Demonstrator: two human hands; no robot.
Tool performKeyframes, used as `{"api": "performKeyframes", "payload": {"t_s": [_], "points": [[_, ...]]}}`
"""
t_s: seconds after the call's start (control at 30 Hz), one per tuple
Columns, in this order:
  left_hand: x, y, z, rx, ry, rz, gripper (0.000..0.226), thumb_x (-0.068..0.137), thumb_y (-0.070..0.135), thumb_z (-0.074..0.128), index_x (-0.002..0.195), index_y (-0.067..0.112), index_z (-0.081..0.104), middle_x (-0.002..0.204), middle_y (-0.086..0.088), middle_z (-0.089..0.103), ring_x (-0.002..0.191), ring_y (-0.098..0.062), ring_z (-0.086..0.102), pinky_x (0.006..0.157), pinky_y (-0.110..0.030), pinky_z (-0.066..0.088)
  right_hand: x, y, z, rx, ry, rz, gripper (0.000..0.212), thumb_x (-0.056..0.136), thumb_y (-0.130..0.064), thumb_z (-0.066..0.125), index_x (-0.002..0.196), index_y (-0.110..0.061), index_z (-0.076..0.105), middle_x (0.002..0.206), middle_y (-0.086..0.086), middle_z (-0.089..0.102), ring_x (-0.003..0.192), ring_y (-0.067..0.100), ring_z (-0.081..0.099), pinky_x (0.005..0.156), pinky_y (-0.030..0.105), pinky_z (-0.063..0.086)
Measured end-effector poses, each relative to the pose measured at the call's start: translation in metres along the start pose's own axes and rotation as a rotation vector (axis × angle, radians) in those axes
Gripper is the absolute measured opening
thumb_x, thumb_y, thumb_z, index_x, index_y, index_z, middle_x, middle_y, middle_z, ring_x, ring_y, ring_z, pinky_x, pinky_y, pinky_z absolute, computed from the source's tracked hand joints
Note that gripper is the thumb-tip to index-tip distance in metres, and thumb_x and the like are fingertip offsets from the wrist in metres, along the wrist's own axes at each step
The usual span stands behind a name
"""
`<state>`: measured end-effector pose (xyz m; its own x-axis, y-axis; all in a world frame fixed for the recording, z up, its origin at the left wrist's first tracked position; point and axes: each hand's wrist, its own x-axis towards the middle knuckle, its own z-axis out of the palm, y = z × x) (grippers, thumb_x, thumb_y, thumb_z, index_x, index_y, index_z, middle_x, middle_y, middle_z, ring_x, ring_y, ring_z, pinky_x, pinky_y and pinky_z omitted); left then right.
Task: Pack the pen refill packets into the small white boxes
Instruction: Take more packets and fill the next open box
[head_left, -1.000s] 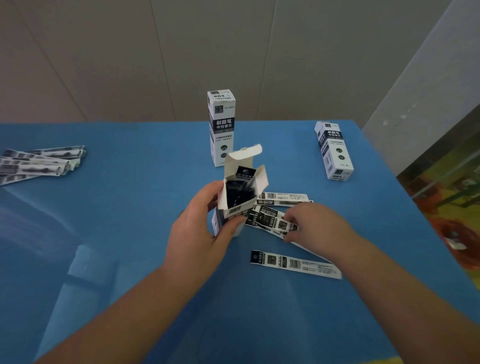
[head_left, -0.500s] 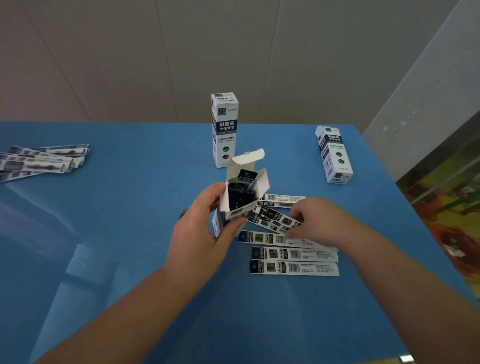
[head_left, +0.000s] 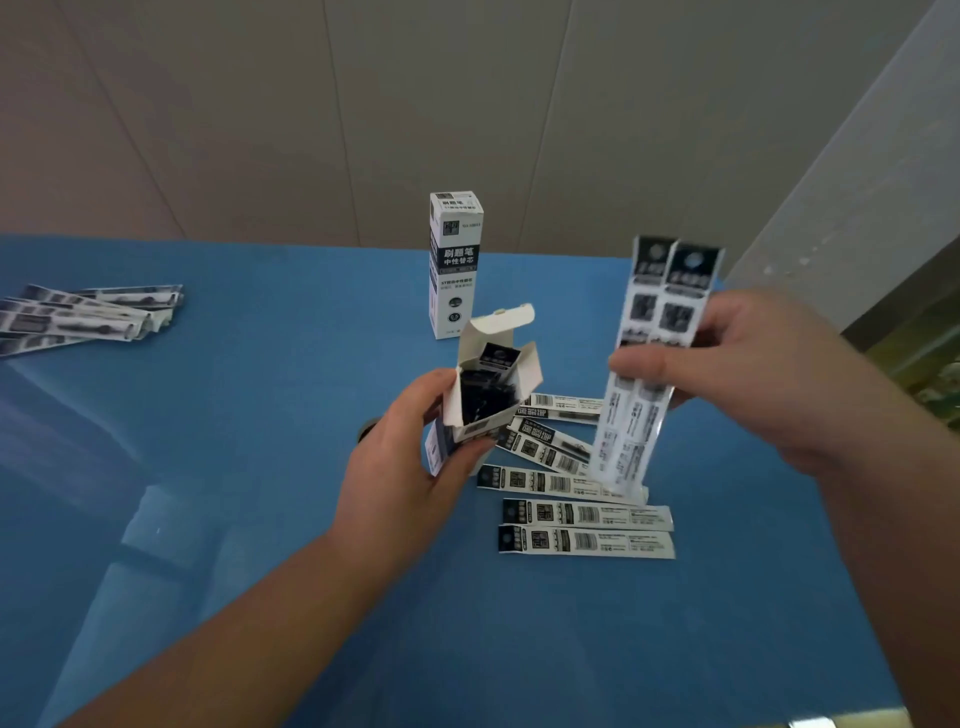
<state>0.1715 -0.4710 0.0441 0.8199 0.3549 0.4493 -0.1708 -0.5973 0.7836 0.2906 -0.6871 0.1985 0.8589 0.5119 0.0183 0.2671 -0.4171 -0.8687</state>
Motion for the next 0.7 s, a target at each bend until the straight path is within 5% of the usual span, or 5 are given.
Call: {"api": "performKeyframes", "payload": {"t_s": [0.2, 0.37, 0.57, 0.7], "points": [[-0.001, -0.003, 0.002, -0.018, 0.006, 0.015, 0.057, 0.086, 0.053, 0.064, 0.132, 0.070, 0.035, 0.123, 0.050, 0.052, 0.111, 0.026, 0.050, 0.085, -0.006, 0.044, -0.015, -0.030, 0.012, 0.376, 0.213, -0.314, 0.018, 0.068, -0.042, 0.086, 0.079, -0.029, 0.081, 0.082, -0.005, 0.080, 0.076, 0.019, 0.078, 0.068, 0.030, 0.063], [-0.002, -0.004, 0.002, -0.013, -0.002, 0.041, 0.059, 0.086, 0.054, 0.064, 0.133, 0.071, 0.032, 0.125, 0.050, 0.050, 0.114, 0.025, 0.049, 0.089, -0.009, 0.047, -0.017, -0.037, 0.038, 0.235, 0.336, -0.415, 0.012, 0.075, -0.047, 0.082, 0.085, -0.041, 0.079, 0.086, -0.018, 0.078, 0.078, 0.011, 0.077, 0.068, 0.028, 0.063], [-0.004, -0.003, 0.002, -0.034, -0.021, 0.019, 0.055, 0.085, 0.053, 0.065, 0.132, 0.062, 0.039, 0.125, 0.048, 0.052, 0.115, 0.018, 0.054, 0.093, -0.027, 0.051, -0.016, -0.044, 0.051, 0.057, 0.269, -0.454, 0.011, 0.077, -0.041, 0.082, 0.087, -0.040, 0.076, 0.088, -0.031, 0.074, 0.080, -0.005, 0.073, 0.067, 0.010, 0.054], [-0.005, -0.005, 0.002, -0.032, -0.031, 0.016, 0.053, 0.085, 0.056, 0.064, 0.133, 0.057, 0.040, 0.126, 0.045, 0.053, 0.117, 0.015, 0.056, 0.094, -0.025, 0.052, -0.013, -0.053, 0.049, -0.024, 0.218, -0.503, 0.017, 0.075, -0.039, 0.083, 0.089, -0.041, 0.073, 0.093, -0.035, 0.072, 0.086, -0.007, 0.072, 0.072, 0.011, 0.055]]}}
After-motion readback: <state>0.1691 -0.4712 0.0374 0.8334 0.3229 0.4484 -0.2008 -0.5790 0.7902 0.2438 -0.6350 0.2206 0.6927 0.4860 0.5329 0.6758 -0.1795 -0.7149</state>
